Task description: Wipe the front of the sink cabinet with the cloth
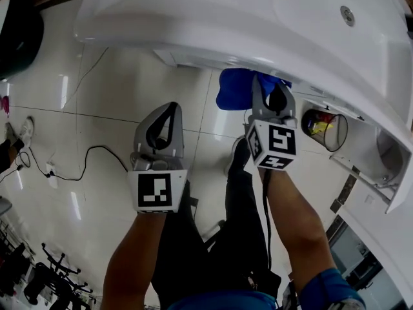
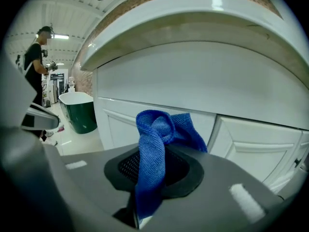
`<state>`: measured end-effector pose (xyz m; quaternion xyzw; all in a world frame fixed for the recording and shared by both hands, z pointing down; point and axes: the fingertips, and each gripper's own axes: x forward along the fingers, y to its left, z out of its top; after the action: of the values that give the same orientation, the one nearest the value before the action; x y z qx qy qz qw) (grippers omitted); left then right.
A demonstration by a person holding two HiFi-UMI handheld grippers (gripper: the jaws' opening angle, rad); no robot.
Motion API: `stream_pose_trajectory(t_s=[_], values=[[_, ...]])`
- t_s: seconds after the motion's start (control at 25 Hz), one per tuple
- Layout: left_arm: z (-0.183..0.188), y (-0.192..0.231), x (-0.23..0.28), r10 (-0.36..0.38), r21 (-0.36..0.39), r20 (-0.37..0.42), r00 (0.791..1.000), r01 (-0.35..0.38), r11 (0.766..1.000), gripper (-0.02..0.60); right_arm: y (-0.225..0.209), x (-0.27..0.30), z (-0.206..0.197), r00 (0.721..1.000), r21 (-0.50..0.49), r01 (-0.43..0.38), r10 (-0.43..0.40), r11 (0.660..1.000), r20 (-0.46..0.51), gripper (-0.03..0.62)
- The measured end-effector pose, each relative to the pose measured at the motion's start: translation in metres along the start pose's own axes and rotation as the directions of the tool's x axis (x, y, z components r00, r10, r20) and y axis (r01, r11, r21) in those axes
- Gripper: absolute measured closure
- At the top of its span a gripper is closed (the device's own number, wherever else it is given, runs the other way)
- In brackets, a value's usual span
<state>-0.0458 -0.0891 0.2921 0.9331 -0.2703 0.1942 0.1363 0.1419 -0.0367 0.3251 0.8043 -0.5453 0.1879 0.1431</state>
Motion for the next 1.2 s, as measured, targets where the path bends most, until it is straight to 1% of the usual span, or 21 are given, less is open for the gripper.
stream_pose_trajectory(t_s=[0.12,0.28,0.44,0.52,0.64,0.68,0.8,0.92,1.04,1.12,1.2], values=[[-0.002,0.026,-0.010,0.025,-0.025,0.003,1.000,-0.025,0.999,0.578,0.014,0.018,0.002,1.000,-0.023,0.004,-0.004,1.000,-0.008,0.511],[-0.008,0.070,-0.026,0.070,-0.052,-0.003,0.998,-0.070,0.996,0.578,0.056,0.040,0.008,1.000,-0.046,-0.028,0.027,0.999,-0.013,0.510],[-0.013,0.110,-0.036,0.112,-0.064,-0.008,0.994,-0.112,0.992,0.578,0.108,0.059,0.019,0.996,-0.050,-0.090,0.090,0.995,-0.009,0.511],[-0.010,0.131,-0.042,0.136,-0.067,-0.005,0.991,-0.136,0.988,0.578,0.137,0.069,0.028,0.992,-0.052,-0.128,0.128,0.990,-0.004,0.511],[-0.003,0.162,-0.049,0.164,-0.076,0.005,0.986,-0.164,0.984,0.578,0.171,0.076,0.035,0.988,-0.046,-0.155,0.154,0.987,-0.018,0.510],[-0.001,0.172,-0.052,0.174,-0.082,0.007,0.985,-0.173,0.982,0.578,0.183,0.078,0.037,0.986,-0.054,-0.166,0.165,0.985,-0.020,0.510],[0.004,0.199,-0.060,0.198,-0.086,0.016,0.980,-0.196,0.977,0.578,0.223,0.085,0.052,0.974,-0.120,-0.226,0.227,0.967,-0.005,0.510],[0.003,0.212,-0.066,0.194,-0.035,0.006,0.981,-0.194,0.980,0.578,0.248,0.096,0.064,0.965,-0.149,-0.259,0.262,0.954,0.005,0.510],[0.007,0.215,-0.067,0.185,-0.025,0.016,0.983,-0.185,0.982,0.578,0.255,0.103,0.059,0.965,-0.164,-0.261,0.262,0.951,-0.014,0.510],[0.010,0.213,-0.065,0.175,-0.019,0.025,0.984,-0.175,0.984,0.578,0.255,0.104,0.055,0.964,-0.155,-0.264,0.264,0.952,-0.020,0.510],[0.012,0.206,-0.063,0.164,-0.005,0.025,0.986,-0.164,0.987,0.578,0.252,0.099,0.053,0.963,-0.118,-0.268,0.269,0.956,-0.010,0.510]])
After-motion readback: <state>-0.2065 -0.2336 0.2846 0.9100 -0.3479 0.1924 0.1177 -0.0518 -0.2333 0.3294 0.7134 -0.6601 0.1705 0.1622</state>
